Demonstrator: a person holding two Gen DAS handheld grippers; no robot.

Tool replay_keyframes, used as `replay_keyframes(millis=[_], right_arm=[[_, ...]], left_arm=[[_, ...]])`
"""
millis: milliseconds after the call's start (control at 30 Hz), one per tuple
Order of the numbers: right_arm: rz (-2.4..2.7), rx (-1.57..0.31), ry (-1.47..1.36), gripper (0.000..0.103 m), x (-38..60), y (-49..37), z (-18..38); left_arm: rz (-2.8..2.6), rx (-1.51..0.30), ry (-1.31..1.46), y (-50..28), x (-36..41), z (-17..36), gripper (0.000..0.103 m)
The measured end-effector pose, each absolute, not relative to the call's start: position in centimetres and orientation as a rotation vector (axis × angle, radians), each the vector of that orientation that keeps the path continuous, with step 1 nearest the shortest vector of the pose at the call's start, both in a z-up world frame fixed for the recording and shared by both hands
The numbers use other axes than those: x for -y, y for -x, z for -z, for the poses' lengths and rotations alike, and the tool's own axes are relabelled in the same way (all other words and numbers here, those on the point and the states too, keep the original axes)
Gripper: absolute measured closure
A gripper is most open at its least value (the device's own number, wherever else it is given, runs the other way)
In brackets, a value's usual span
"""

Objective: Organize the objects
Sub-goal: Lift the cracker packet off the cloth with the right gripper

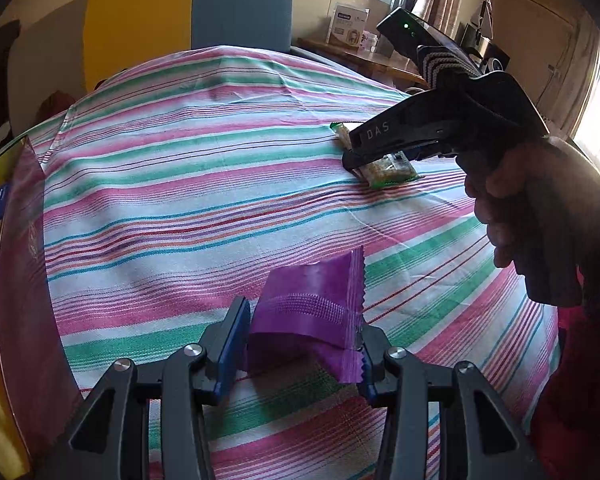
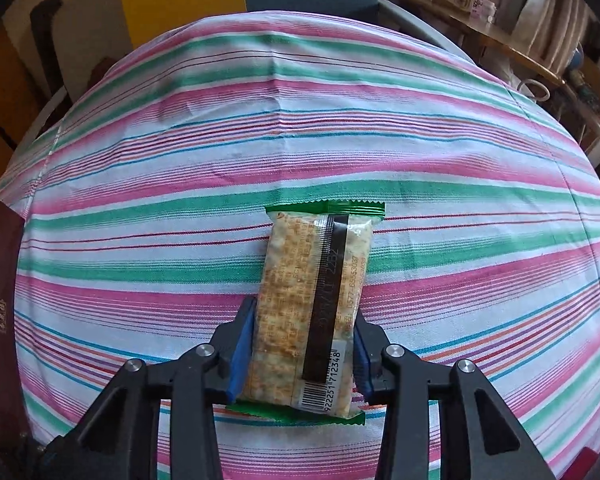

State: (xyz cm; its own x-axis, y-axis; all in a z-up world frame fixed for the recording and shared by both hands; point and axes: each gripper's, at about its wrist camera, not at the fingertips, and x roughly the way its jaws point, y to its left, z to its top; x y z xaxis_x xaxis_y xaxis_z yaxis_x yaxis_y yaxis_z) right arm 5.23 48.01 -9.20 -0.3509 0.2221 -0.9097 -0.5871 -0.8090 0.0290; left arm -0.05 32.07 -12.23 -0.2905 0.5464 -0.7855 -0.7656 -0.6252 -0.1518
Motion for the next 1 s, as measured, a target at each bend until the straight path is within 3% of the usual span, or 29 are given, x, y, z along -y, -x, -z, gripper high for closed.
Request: replay_keyframes(millis=[200, 300, 333, 367, 433, 600, 900, 933, 1000], right_arm=[[-2.204, -0.485, 1.367, 0.054, -47.5, -4.5, 9.3], [-2.230, -0.503, 1.398, 0.032, -47.5, -4.7, 9.4], [-2.238, -0.510, 1.418, 0.020, -47.2, -4.5, 9.5], [-2.233, -0.488, 1.437, 0.017, -47.0, -4.3, 9.6], [-2.226, -0.474, 1.443, 0.018, -46.8, -4.3, 9.5], [-2.221, -0.644, 1.389, 0.018, -48.6, -5.3, 8.9], [-2.192, -0.656, 1.367, 0.030, -50.8, -5.3, 8.5], [-2.187, -0.653, 1.365, 0.033, -50.9, -5.3, 8.6], [-2.160, -0.616, 1.359, 0.055, -51.2, -5.4, 8.4]], left_arm=[[-1.988, -0.313, 1.095, 0.0, -31.9, 11.8, 0.056], [-1.955, -0.230, 1.160, 0.8, -31.5, 11.5, 0.053], [-1.942, -0.204, 1.188, 1.1, -31.3, 11.3, 0.051], [-1.935, -0.191, 1.205, 1.3, -31.3, 11.2, 0.050], [-1.927, -0.181, 1.230, 1.4, -31.4, 11.1, 0.049], [-1.917, -0.197, 1.255, 1.4, -31.5, 10.8, 0.048], [-1.918, -0.244, 1.298, 2.2, -32.5, 10.7, 0.049], [-1.912, -0.255, 1.290, 2.1, -32.7, 10.7, 0.055], [-1.920, -0.285, 1.257, 1.8, -32.7, 10.6, 0.059]])
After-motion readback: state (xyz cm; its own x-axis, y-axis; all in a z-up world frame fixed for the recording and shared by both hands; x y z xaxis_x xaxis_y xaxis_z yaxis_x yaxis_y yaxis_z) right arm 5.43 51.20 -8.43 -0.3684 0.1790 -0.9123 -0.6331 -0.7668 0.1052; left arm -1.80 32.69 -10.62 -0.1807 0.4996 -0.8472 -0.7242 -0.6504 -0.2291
